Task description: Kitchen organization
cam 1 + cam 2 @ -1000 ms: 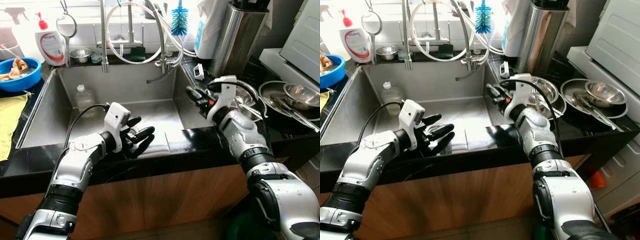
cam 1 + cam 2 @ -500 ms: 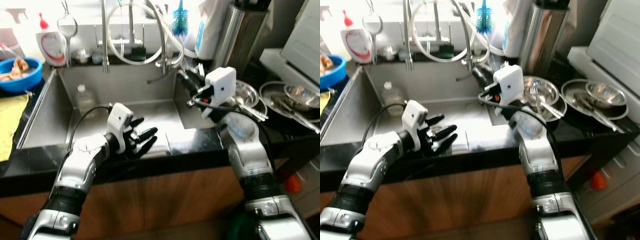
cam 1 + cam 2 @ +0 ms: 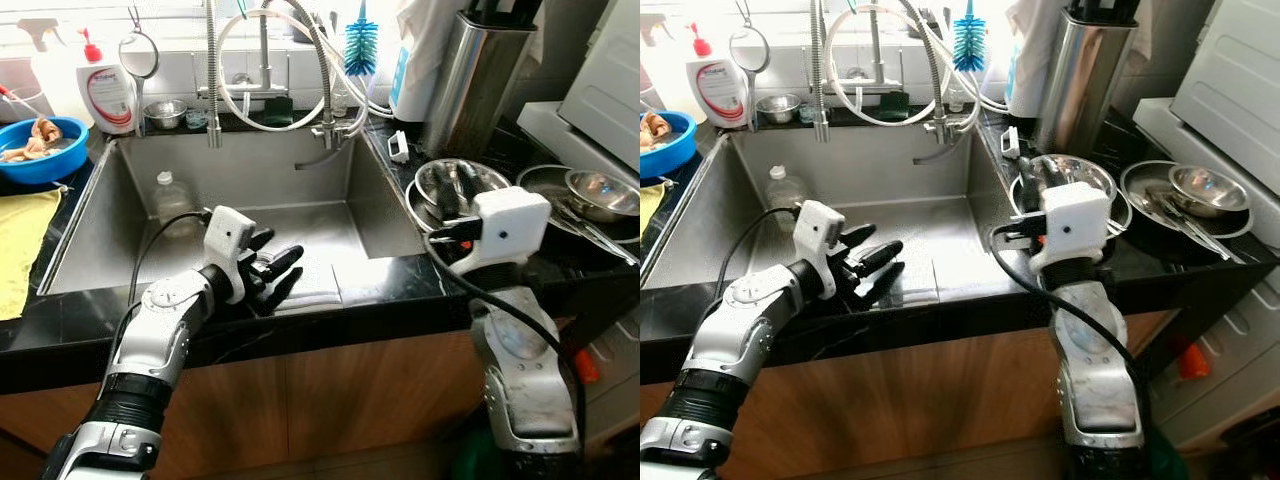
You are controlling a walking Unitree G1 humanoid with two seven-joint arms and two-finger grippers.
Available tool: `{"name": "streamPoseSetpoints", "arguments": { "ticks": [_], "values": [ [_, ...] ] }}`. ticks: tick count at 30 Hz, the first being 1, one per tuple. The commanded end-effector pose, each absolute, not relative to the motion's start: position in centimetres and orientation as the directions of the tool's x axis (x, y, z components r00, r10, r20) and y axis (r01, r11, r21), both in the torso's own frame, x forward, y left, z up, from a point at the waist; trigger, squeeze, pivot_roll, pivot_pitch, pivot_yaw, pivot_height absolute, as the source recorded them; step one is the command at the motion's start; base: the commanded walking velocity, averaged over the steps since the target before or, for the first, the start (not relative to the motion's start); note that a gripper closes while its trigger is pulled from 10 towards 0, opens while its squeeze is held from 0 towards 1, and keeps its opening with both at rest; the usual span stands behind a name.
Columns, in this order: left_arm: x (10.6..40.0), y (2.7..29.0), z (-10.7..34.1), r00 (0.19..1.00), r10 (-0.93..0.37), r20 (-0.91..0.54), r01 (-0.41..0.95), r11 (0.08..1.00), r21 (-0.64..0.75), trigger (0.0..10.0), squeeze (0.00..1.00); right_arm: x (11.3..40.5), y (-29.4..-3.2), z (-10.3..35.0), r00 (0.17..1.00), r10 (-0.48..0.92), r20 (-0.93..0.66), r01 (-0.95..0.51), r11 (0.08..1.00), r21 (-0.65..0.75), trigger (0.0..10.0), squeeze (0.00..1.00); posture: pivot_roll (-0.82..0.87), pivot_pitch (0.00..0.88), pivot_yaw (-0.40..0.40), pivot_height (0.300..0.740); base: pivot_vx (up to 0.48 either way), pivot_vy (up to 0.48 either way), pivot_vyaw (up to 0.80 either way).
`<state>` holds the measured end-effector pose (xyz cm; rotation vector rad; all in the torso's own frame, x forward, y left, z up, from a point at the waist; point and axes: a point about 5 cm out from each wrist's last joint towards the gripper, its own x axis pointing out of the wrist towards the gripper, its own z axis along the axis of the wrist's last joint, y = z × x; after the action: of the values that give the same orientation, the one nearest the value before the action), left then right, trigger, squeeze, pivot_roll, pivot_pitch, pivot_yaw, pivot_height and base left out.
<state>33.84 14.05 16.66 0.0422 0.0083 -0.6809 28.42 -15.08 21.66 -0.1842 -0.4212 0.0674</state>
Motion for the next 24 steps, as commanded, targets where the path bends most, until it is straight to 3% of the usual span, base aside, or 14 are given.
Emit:
{"name": "streamPoseSetpoints", "arguments": {
  "ticks": [1, 12, 17, 24],
  "values": [
    [34.7, 14.9, 17.6, 0.83, -0.558, 0.029, 0.556, 0.83, 0.049, 10.0, 0.0, 27.4, -15.8, 21.4, 0.918, 0.055, 0.392, 0.035, 0.975, -0.22, 10.0, 0.0, 0.02, 0.0, -0.065, 0.74, 0.0, 0.0, 0.0],
    [35.4, 16.2, 17.5, 0.862, -0.507, -0.006, 0.504, 0.855, 0.121, 10.0, 0.0, 25.4, -19.3, 18.5, 0.955, -0.189, 0.228, 0.228, 0.961, -0.157, 10.0, 0.0, 0.01, 0.0, -0.056, 0.74, 0.0, 0.0, 0.0],
    [35.5, 16.5, 17.3, 0.867, -0.498, -0.016, 0.496, 0.859, 0.131, 10.0, 0.0, 25.8, -19.8, 17.5, 0.969, -0.195, 0.151, 0.22, 0.96, -0.171, 10.0, 0.0, 0.01, 0.0, -0.052, 0.74, 0.0, 0.0, 0.0],
    [35.6, 16.5, 17.2, 0.863, -0.505, -0.02, 0.503, 0.855, 0.131, 10.0, 0.0, 27.4, -20.0, 18.7, 0.973, -0.163, 0.163, 0.192, 0.964, -0.182, 10.0, 0.0, 0.0, 0.0, -0.042, 0.74, 0.0, 0.0, 0.0]
  ]
}}
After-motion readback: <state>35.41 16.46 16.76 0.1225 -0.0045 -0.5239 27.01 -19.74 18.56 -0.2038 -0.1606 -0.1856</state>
